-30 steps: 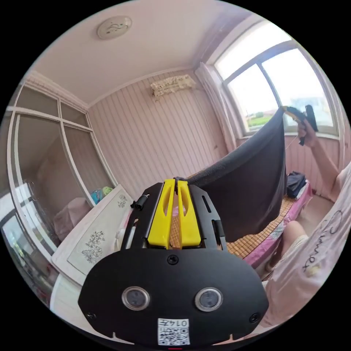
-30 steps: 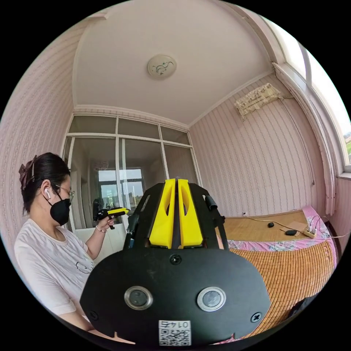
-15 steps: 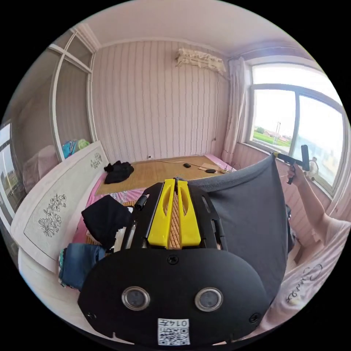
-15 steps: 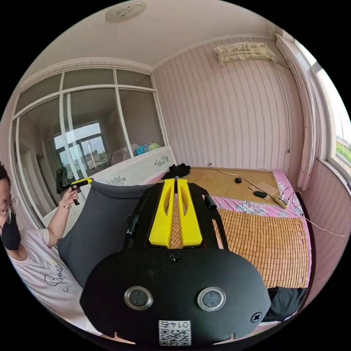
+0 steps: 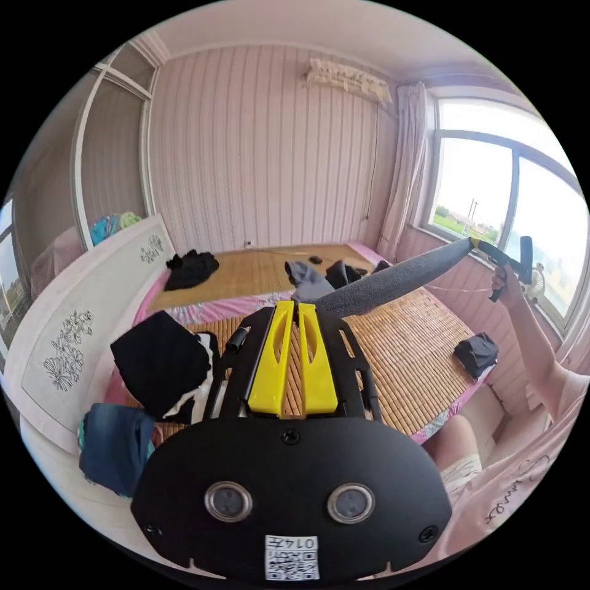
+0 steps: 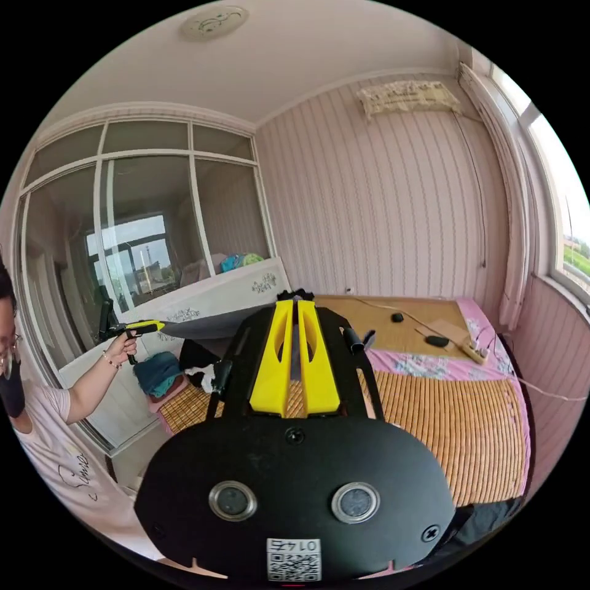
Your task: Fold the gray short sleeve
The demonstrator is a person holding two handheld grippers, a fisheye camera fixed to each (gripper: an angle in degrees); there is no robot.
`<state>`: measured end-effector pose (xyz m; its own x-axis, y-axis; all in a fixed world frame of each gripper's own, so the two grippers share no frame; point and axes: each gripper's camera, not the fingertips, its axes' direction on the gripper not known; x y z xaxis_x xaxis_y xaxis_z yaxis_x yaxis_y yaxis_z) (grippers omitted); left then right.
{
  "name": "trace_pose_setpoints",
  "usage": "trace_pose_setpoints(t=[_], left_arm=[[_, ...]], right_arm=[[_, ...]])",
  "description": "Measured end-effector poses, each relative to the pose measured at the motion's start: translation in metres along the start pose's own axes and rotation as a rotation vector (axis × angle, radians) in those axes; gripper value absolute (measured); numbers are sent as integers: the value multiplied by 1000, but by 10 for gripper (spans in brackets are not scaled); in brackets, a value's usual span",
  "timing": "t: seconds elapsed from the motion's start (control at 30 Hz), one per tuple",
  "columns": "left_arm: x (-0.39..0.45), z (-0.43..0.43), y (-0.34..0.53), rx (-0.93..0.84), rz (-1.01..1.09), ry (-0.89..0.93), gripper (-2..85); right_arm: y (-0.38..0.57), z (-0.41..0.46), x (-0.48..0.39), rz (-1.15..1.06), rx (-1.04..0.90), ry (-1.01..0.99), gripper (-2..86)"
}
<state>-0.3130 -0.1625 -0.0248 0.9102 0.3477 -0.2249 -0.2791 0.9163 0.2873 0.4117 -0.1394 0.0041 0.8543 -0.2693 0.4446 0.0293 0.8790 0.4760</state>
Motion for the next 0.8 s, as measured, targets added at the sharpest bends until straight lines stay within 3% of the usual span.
trace_pose_setpoints(t=[0.17,0.37,0.8], left_arm=[[11,160,81,-300,-11,34,-4],[8,262,174,-554,-124,104,-4],[58,301,243,-779,24,141,2]], right_arm=[[180,112,71,270,-416,133,-5],[311,145,88,472,-668,110,-5],[356,134,35,286,-965,90,5]])
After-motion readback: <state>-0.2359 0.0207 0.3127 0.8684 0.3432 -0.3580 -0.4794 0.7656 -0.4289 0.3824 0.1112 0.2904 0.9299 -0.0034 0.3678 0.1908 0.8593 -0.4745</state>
